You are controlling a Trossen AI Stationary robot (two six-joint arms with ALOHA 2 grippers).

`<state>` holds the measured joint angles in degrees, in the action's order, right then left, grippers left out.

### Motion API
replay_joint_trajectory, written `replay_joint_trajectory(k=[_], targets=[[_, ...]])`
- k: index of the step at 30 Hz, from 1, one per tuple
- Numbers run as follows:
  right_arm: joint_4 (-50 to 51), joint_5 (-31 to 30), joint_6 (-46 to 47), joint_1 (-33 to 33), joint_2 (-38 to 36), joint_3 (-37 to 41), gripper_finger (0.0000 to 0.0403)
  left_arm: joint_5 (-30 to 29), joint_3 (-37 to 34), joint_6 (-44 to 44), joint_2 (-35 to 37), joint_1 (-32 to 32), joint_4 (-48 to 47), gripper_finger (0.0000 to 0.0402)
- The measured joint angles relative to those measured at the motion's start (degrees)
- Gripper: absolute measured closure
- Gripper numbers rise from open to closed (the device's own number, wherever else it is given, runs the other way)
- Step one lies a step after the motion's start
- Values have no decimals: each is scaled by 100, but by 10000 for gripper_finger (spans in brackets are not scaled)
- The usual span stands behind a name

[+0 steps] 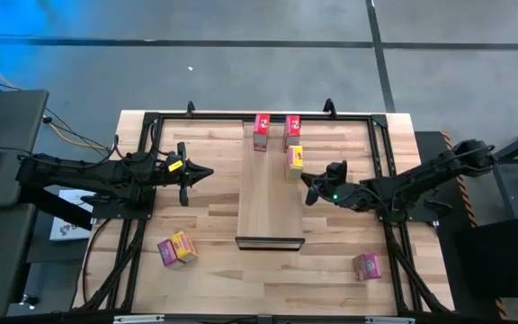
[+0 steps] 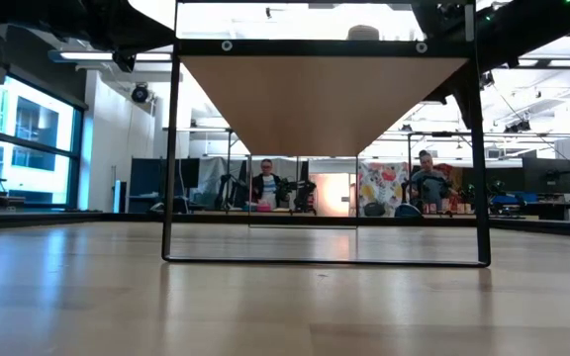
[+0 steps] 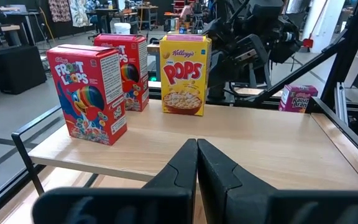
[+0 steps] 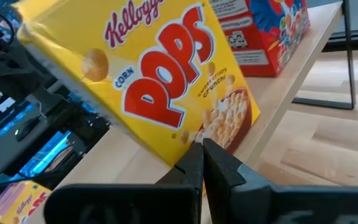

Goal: Stack cereal on shelf
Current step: Put the right yellow cereal box on the shelf

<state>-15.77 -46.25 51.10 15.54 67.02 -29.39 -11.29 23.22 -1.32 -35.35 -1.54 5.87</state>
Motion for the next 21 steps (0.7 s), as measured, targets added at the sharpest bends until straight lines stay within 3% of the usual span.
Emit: replay_joint_trajectory(k=[13, 17, 21], targets=[[78, -14, -371, 330, -134, 0, 403, 0, 0, -145, 0, 0, -2, 398], [578, -27, -508, 577, -533, -2, 403, 0, 0, -126, 0, 0, -2, 398], [1760, 25, -488, 910, -981, -2, 403, 0, 0, -371, 0, -2, 10, 398]])
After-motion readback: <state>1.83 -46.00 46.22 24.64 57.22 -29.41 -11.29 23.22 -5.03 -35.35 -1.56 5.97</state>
